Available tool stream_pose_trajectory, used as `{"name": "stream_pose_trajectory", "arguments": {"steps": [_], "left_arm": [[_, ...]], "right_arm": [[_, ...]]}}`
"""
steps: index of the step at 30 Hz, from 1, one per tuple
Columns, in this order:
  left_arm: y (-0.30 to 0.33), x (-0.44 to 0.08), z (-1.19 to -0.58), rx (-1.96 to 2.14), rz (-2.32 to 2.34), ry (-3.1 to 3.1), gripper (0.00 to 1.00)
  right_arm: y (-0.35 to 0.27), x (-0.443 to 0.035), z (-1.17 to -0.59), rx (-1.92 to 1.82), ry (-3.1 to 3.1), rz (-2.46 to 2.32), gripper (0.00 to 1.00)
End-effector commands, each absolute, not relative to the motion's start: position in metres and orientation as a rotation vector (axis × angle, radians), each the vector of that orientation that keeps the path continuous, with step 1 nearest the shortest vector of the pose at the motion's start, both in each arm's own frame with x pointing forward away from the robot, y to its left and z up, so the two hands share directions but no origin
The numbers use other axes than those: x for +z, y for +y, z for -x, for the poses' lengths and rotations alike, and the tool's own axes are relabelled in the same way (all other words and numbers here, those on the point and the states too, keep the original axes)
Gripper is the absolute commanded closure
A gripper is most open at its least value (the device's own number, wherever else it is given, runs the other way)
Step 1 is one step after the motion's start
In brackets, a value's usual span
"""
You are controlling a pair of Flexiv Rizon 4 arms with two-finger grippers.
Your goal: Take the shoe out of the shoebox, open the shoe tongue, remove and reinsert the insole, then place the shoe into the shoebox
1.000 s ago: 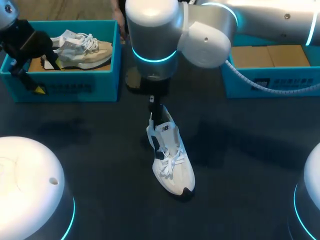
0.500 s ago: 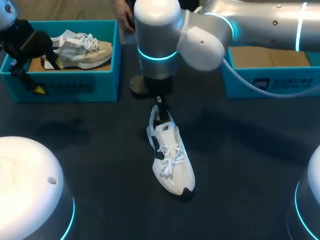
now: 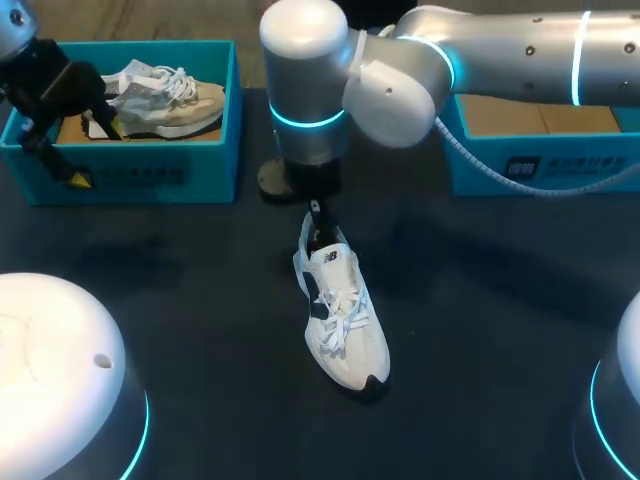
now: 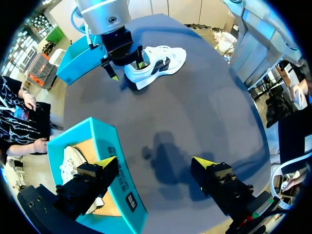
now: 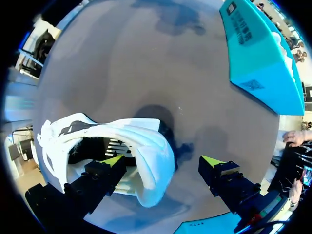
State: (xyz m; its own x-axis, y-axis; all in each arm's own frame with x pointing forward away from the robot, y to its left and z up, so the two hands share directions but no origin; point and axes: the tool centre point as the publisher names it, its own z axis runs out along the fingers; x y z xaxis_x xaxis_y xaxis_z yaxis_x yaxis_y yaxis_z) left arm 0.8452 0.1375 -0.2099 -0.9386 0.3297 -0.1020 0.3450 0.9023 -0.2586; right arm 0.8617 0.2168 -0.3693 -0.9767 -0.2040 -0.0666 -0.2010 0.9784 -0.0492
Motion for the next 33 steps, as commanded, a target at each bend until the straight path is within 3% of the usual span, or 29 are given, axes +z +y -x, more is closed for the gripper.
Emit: {"name": "stream_pose_trajectory", "arguments": {"steps": [1,9,15,17,18,20,26,33], "left_arm": [[0.138,-0.209,-0.845,-0.421,-0.535,3.011,0.00],[0.138,-0.209,-0.845,-0.421,-0.535,3.011,0.00],[0.138,-0.209,-0.845,-0.421,-0.535,3.011,0.00],[0.138,-0.209,-0.845,-0.421,-0.535,3.011,0.00],[0.138,-0.209,-0.845,-0.421,-0.535,3.011,0.00],[0.138,-0.209,-0.845,-0.421,-0.535,3.011,0.00],[0.138,-0.209,-0.845,-0.421,-0.535,3.011,0.00],[0.138,-0.209,-0.845,-0.421,-0.535,3.011,0.00]], "right_arm": [[0.223,-0.379,-0.863,-0.093,3.057,0.301,0.00],[0.219,-0.385,-0.866,-0.119,3.054,0.284,0.00],[0.219,-0.385,-0.869,-0.132,3.051,0.291,0.46],[0.218,-0.385,-0.870,-0.139,3.051,0.290,0.56],[0.218,-0.385,-0.870,-0.141,3.050,0.288,0.67],[0.217,-0.385,-0.870,-0.150,3.050,0.284,1.00],[0.214,-0.381,-0.868,-0.189,3.069,0.223,1.00],[0.204,-0.336,-0.863,-0.188,3.087,0.103,1.00]]}}
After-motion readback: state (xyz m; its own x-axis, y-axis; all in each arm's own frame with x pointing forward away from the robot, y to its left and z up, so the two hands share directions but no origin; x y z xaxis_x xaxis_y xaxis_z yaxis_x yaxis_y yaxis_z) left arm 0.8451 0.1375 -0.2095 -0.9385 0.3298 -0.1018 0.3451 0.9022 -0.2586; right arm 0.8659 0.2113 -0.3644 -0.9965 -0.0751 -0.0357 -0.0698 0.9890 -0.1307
